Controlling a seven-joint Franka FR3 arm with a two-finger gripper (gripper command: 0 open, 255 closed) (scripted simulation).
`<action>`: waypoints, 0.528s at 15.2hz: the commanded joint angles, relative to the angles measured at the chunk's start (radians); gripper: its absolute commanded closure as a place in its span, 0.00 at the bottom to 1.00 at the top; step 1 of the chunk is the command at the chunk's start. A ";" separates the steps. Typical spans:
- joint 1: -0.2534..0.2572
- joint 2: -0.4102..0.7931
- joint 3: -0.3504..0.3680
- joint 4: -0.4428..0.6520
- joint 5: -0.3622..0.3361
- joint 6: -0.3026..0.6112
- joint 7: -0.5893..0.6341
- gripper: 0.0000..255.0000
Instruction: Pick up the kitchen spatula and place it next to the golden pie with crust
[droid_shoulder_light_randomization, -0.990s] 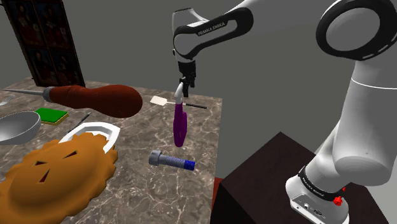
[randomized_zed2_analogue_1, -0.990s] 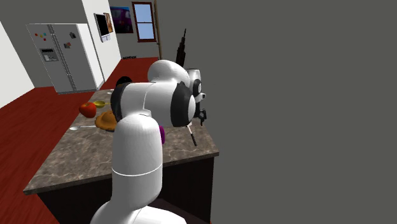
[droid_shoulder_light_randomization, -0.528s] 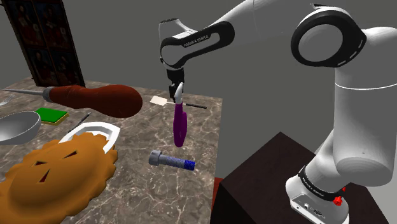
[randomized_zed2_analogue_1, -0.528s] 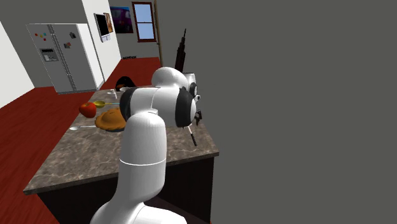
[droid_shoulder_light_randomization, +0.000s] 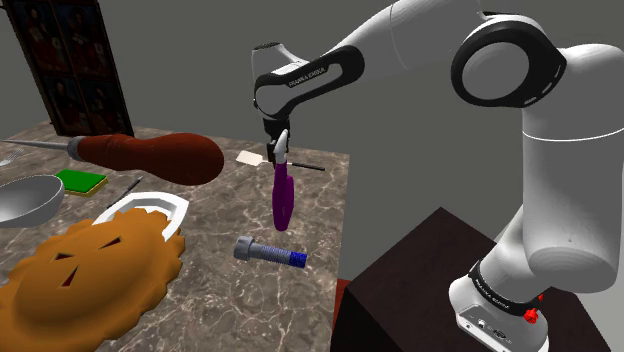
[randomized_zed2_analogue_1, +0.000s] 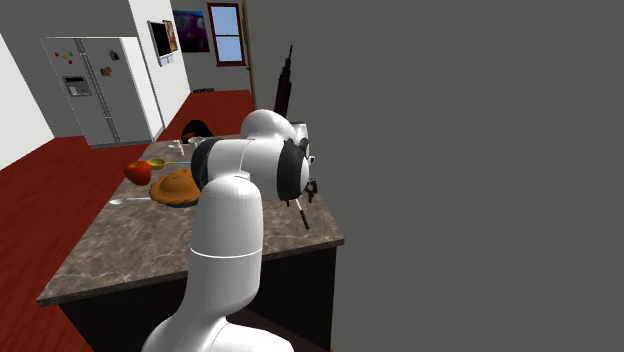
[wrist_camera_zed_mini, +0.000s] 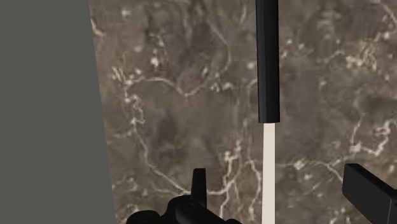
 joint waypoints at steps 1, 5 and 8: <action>0.000 0.001 0.000 -0.001 0.000 0.002 0.000 0.00; 0.000 0.001 0.000 -0.001 0.000 0.002 0.000 1.00; 0.000 0.001 0.000 -0.001 0.000 0.002 0.000 1.00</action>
